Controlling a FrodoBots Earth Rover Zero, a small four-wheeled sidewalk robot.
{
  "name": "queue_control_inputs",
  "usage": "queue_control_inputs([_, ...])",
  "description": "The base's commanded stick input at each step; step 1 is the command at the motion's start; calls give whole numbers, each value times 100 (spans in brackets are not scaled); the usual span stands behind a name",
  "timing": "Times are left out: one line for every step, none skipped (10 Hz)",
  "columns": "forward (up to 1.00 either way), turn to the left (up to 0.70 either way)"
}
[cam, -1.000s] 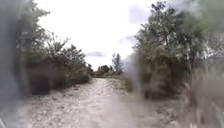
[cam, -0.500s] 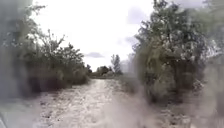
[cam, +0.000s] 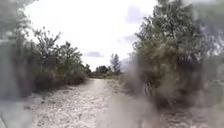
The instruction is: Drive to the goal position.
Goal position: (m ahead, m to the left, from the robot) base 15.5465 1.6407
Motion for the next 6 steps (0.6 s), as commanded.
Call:
queue_control_inputs([69, 1])
queue_control_inputs([69, 1])
queue_control_inputs([69, 1])
queue_control_inputs([69, 1])
queue_control_inputs([69, 1])
queue_control_inputs([69, 1])
